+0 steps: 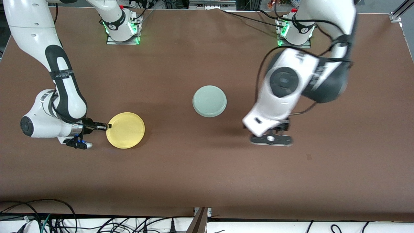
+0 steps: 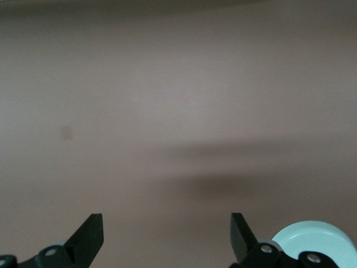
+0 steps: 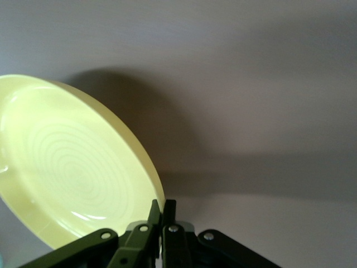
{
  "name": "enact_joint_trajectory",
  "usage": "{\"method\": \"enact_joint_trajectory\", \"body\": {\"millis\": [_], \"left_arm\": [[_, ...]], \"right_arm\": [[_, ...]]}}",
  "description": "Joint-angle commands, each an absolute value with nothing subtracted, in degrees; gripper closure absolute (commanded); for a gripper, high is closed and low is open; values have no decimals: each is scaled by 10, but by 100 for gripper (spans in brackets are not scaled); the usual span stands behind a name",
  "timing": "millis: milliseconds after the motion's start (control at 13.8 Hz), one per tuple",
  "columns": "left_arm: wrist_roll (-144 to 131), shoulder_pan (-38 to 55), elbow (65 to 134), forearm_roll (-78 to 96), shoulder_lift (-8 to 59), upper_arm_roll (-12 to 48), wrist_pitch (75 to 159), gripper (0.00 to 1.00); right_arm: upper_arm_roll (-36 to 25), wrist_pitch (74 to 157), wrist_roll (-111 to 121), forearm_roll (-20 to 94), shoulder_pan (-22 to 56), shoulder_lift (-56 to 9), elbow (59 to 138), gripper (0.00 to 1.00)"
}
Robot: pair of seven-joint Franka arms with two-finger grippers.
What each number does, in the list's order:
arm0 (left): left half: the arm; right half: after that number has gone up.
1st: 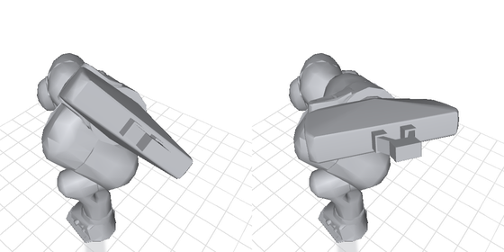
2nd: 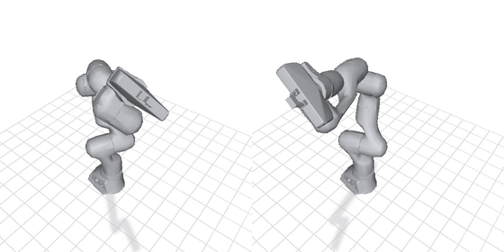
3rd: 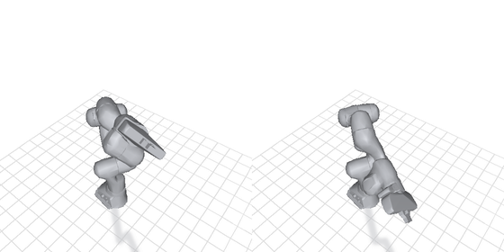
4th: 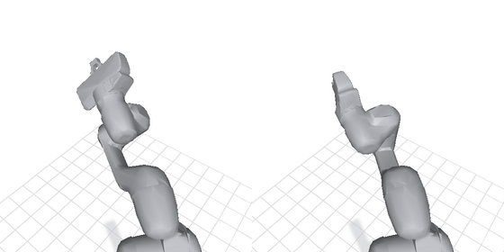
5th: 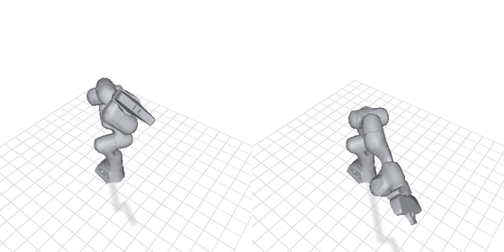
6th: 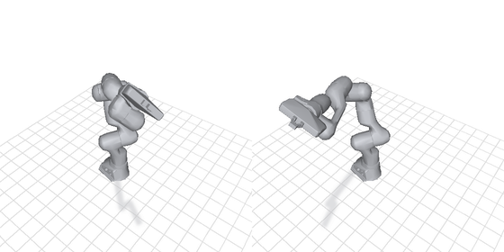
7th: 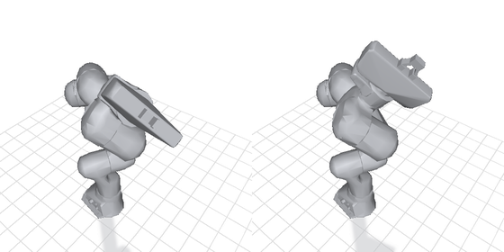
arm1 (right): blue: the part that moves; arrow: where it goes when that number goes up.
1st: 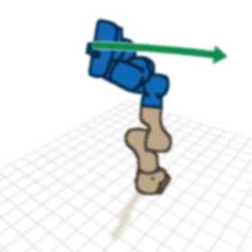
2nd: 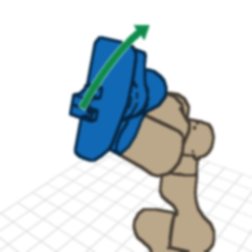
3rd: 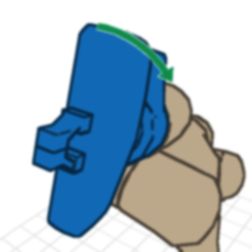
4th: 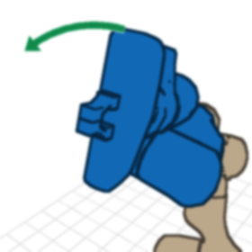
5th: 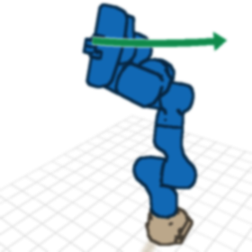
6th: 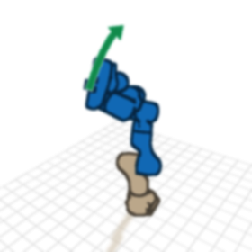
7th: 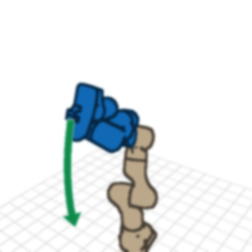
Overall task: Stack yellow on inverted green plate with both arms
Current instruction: 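Release the green plate and withdraw the left gripper to its side, then carry the yellow plate with the right gripper onto the green plate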
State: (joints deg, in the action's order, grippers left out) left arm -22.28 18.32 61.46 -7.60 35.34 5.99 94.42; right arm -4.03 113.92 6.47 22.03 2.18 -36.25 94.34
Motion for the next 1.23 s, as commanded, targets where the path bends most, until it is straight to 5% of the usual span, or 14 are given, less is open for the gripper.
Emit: {"method": "enact_joint_trajectory", "body": {"millis": [0, 290, 870, 1159], "left_arm": [[-141, 116, 625, -33, 300, 69, 880, 0], [-73, 44, 633, -12, 218, 66, 813, 0], [-11, 10, 676, -21, 198, 67, 803, 0], [-19, 4, 880, -14, 66, 49, 944, 0]], "right_arm": [[-39, 1124, 51, 228, 78, -336, 938, 100], [-38, 1146, -6, 237, 194, -330, 932, 100], [-36, 1214, -236, 278, 379, -334, 951, 100], [-4, 1282, -297, 278, 396, -325, 1012, 100]]}}
